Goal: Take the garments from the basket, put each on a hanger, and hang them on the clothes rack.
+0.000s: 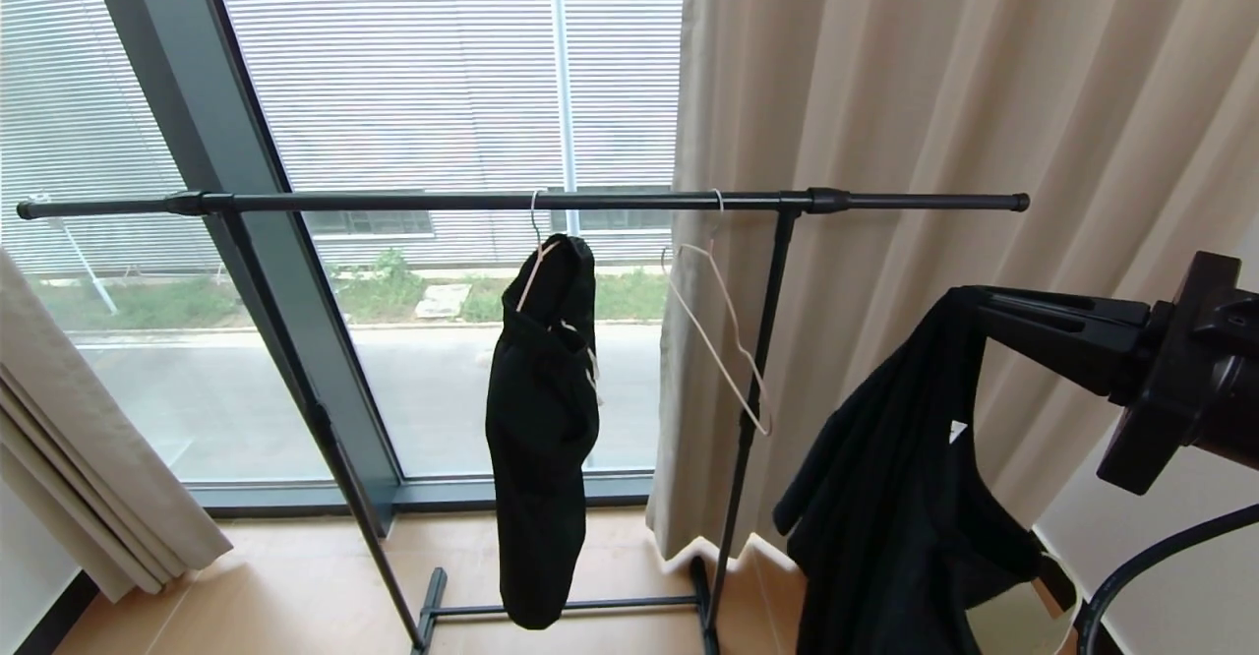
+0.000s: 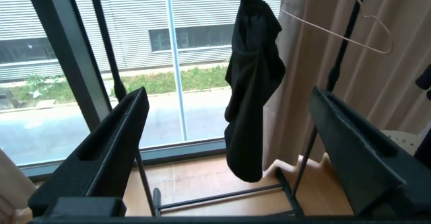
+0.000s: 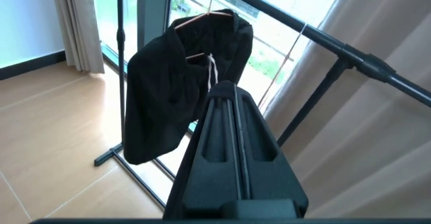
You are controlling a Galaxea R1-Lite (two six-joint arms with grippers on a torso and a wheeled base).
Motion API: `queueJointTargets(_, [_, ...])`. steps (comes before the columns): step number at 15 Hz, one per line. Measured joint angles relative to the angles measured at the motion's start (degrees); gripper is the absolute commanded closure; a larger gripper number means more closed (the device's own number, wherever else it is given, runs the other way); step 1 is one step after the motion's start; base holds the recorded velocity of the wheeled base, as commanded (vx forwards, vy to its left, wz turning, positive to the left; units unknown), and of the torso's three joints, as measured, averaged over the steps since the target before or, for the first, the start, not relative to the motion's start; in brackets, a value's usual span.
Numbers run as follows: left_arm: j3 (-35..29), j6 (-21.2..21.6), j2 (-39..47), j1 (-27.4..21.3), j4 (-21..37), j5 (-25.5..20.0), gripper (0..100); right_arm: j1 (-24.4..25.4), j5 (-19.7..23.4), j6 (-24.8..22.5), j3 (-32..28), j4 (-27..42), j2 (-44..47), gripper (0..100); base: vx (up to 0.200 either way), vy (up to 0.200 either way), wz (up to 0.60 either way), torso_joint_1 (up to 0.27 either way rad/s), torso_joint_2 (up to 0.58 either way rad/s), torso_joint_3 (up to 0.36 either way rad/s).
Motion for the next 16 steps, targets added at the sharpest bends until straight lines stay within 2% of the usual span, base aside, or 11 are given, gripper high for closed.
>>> queueJointTargets(6, [0.0,0.2,0.0,-0.1,0.0,0.0,0,0.1,0.0,-0.2,0.9,-0.2,0.3,100,0.0,0.0,0.0,0.0,0.0,0.0])
queueJointTargets(8, [0.0,0.1,0.0,-0.1,0.2,-0.1,0,1.4,-0.2,-4.1,1.6,-1.6,1.8,100,0.0,0.0,0.0,0.0,0.0,0.0])
queueJointTargets(10, [0.0,0.1,1.2,-0.8,0.3,-0.1,0,3.8,-1.0,-5.2,1.5,-1.8,3.7,100,0.0,0.0,0.0,0.0,0.0,0.0])
queueJointTargets(12, [0.0,0.1,5.6,-1.5,0.3,0.0,0,6.4,-5.7,-5.2,-0.8,-1.5,6.8,100,0.0,0.0,0.0,0.0,0.0,0.0])
queueJointTargets(14, [-0.1,0.2,12.7,-2.0,0.9,0.2,0,8.2,-11.0,-5.2,-6.5,-1.4,12.3,100,0.0,0.0,0.0,0.0,0.0,0.0])
queueJointTargets(16, [-4.0,-2.2,21.9,-1.4,3.8,0.2,0,9.0,-16.5,-4.7,-12.2,-1.4,18.5,100,0.0,0.0,0.0,0.0,0.0,0.0])
